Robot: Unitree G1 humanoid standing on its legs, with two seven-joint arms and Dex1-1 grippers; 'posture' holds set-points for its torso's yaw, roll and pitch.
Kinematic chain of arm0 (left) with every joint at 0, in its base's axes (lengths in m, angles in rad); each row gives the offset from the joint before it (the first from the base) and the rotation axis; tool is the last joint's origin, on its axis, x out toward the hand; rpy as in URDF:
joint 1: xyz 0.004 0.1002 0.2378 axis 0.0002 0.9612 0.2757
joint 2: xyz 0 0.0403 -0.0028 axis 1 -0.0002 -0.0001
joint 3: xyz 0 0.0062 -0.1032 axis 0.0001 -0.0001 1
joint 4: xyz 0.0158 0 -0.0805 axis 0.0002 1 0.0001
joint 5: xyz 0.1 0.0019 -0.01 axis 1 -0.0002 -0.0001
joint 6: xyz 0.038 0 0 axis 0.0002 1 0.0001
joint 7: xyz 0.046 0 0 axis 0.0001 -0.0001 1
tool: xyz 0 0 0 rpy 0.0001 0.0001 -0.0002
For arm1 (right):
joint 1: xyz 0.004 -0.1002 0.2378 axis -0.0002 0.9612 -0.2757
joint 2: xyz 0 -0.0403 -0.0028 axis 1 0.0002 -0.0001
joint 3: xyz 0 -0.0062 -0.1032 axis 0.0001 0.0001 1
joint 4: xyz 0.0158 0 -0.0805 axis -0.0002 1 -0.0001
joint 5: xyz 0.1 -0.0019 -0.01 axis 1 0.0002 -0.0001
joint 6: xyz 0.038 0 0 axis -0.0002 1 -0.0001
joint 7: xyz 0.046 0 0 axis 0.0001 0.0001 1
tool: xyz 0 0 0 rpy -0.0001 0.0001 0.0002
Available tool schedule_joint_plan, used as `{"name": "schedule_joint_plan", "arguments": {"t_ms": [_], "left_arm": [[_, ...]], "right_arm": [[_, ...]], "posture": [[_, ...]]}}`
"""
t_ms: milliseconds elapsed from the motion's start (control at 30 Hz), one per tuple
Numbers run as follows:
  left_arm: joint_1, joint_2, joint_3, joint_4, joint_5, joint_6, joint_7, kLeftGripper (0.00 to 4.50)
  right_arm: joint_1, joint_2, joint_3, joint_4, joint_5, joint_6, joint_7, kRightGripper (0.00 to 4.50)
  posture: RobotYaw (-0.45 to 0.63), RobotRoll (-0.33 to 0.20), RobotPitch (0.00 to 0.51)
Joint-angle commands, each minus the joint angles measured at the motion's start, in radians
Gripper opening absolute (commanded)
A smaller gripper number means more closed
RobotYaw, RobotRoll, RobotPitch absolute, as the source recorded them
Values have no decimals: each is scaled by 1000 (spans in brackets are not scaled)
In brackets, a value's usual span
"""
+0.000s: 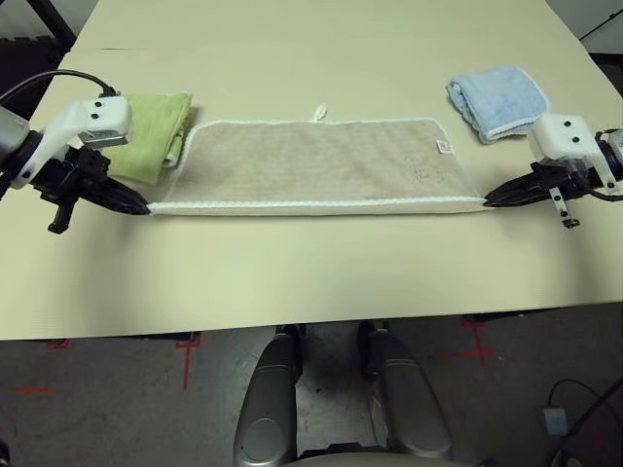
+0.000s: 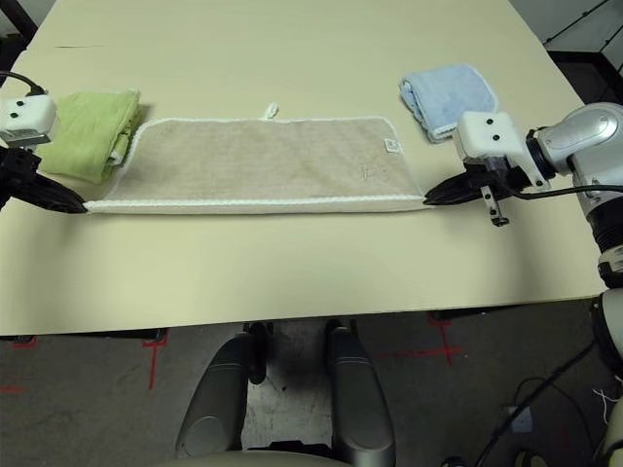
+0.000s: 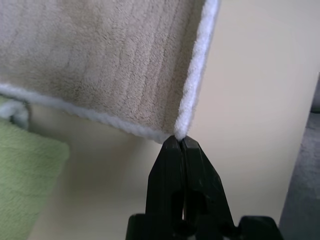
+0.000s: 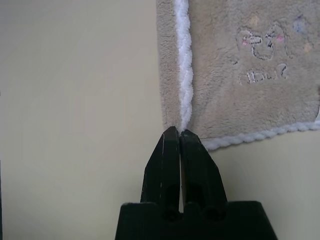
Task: Fold the towel and set it aside.
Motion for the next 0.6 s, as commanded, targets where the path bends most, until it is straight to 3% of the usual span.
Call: {"name": "schedule_joint_plan", "arguments": {"t_ms": [33,467,600], "left_arm": [[-26,29,-33,43,16,4,-7,45],[-118,-144,10,362,139,-112,-7,45],[-143,-236,114,485,234,-146,-7,45]], "right_arm": [[-16,-1,-10,74,-72,-27,6,0],[-142,72,-87,265,-201,-89,-86,0],[-169,84,-93,326,-243,-96,-156,0]], "posture": [[14,0,276],[8,0,278],[10,0,279]]}}
